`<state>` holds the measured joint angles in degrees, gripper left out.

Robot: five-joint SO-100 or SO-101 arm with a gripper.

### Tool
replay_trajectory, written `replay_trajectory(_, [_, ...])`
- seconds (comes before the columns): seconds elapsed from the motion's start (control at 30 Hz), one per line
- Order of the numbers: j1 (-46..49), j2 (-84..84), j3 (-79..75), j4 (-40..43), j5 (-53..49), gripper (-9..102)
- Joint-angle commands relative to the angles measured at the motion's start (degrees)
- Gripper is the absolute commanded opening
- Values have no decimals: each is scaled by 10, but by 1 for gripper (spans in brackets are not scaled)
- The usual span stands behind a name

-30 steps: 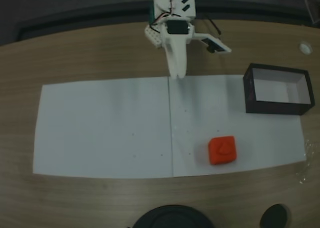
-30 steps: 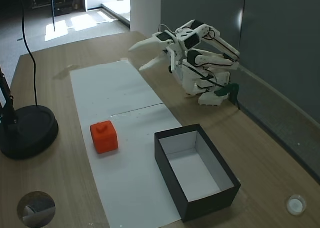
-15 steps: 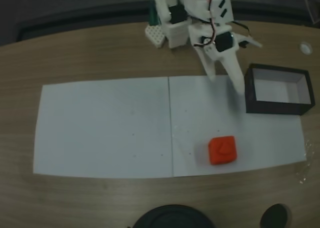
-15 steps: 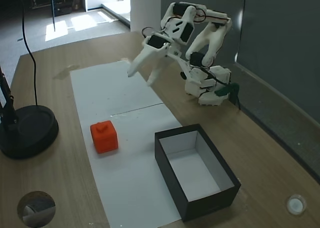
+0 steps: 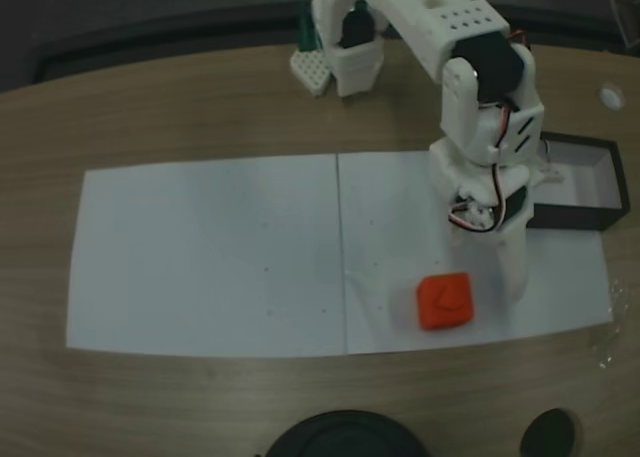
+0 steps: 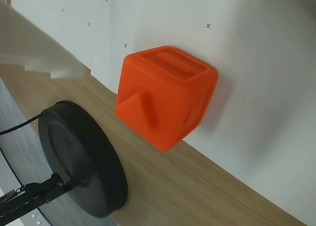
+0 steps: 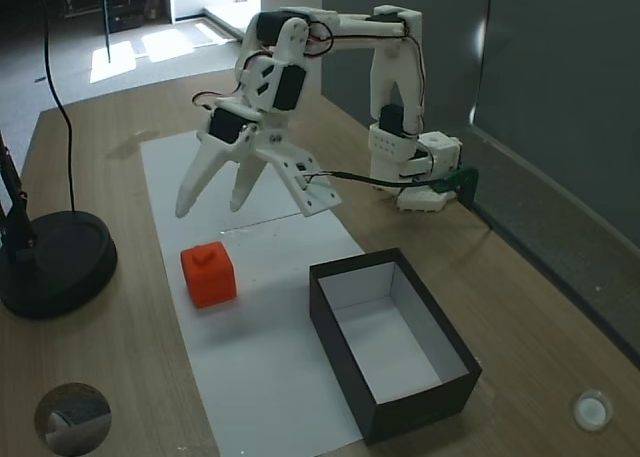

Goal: Grab a orange square and put it in the box.

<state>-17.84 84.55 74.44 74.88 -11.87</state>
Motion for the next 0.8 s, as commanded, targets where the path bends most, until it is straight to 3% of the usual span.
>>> replay_trajectory(0.0, [11, -18, -47, 0, 0, 36])
replay_trajectory(0.77, [9, -123, -47, -15, 15, 36])
